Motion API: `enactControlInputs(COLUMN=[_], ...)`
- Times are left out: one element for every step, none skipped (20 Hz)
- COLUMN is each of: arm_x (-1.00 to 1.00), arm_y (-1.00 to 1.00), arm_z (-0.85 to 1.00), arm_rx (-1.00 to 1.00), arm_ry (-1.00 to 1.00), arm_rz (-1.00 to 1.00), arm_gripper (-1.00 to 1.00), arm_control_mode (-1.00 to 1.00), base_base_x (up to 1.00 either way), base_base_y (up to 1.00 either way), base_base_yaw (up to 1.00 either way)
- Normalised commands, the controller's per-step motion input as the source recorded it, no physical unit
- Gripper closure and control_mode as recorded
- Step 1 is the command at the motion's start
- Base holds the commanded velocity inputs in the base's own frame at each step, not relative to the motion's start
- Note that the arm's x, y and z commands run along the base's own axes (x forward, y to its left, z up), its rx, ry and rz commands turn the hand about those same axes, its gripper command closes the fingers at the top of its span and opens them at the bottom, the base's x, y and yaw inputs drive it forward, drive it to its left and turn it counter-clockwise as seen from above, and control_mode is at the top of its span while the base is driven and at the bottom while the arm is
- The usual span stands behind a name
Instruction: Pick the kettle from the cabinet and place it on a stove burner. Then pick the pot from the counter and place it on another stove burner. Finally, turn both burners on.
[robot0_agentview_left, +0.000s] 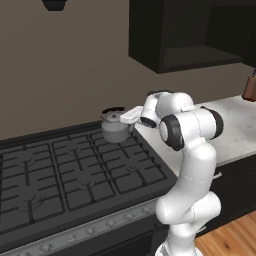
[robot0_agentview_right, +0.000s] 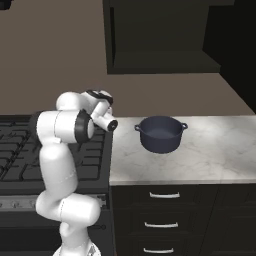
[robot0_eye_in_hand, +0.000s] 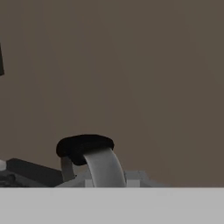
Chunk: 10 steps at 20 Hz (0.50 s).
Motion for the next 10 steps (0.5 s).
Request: enactControlInputs(arm_x=[0.36,0.36,0.36,0.36,0.35,0.34,0.34,0.34,0.32,0.30], arm_y=[0.10,0.12,0.10,0.09,0.08,0.09,0.09,0.10,0.10,0.10], arm_z=[-0.23,-0.22,-0.21,-0.23,-0.21,-0.22,-0.22,-0.21,-0.21,-0.22], arm_rx=[0.01,0.01,0.02,0.01,0.02,0.01,0.01,0.01,0.01,0.01], arm_ry=[0.01,0.01,0.01,0.02,0.02,0.02,0.03,0.03,0.03,0.03], arm_rz=[0.00,0.00,0.00,0.00,0.00,0.00,0.00,0.00,0.00,0.00], arm_gripper=[1.00,1.00,1.00,1.00,1.00,1.00,1.00,1.00,1.00,1.00], arm_control_mode=[-1.00,-1.00,-1.00,-1.00,-1.00,-1.00,-1.00,-1.00,-1.00,-1.00], base_base_x=[0.00,0.00,0.00,0.00,0.00,0.00,0.00,0.00,0.00,0.00], base_base_y=[0.00,0.00,0.00,0.00,0.00,0.00,0.00,0.00,0.00,0.00], base_base_yaw=[0.00,0.00,0.00,0.00,0.00,0.00,0.00,0.00,0.00,0.00])
